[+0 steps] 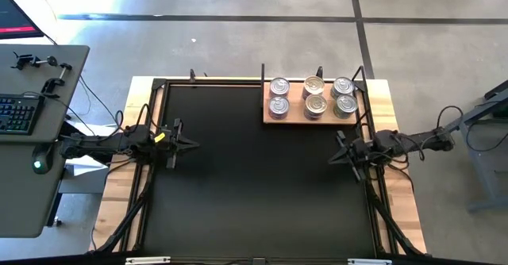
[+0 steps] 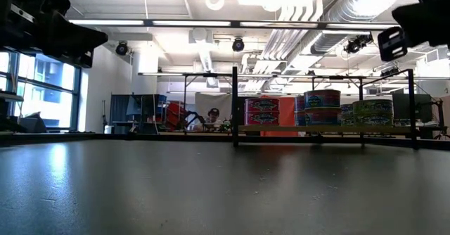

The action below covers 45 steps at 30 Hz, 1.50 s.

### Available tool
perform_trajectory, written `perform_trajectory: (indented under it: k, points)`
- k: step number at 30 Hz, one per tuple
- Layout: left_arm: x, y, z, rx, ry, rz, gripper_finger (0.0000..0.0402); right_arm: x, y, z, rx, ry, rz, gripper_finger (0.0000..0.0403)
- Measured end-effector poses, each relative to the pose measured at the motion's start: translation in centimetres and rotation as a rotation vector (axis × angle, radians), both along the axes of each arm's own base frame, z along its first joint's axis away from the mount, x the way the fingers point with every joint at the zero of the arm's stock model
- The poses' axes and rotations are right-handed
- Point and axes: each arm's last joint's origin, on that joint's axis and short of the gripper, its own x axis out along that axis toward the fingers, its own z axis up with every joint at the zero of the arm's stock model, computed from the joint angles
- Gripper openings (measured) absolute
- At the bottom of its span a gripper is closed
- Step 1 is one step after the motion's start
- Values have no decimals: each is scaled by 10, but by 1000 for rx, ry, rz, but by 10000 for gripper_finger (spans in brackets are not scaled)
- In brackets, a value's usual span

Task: Stack canned seafood by type on shelf
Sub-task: Return to Home Position

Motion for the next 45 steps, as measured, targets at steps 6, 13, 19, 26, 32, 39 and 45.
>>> perform_trajectory:
  k: [6,13,19,26,32,39,45]
  points:
    - [0,0,0,1,0,0,0,0,-9,12,14,-97,-94,7]
    - [0,0,0,-6,0,-1,0,5,-13,-2,43,-92,-157,7]
    - [0,0,0,-5,0,3,0,6,-13,-6,-14,-65,-161,7]
    - [0,1,0,-14,-2,19,0,6,-13,-11,-28,-17,-164,7]
    - [0,1,0,-60,-2,19,0,6,-13,-11,35,-1,-163,7]
    - [0,1,0,-50,-2,19,0,6,-13,-11,-47,-20,-165,7]
    - [0,0,0,-50,-2,18,0,6,-13,-11,-24,-14,-165,7]
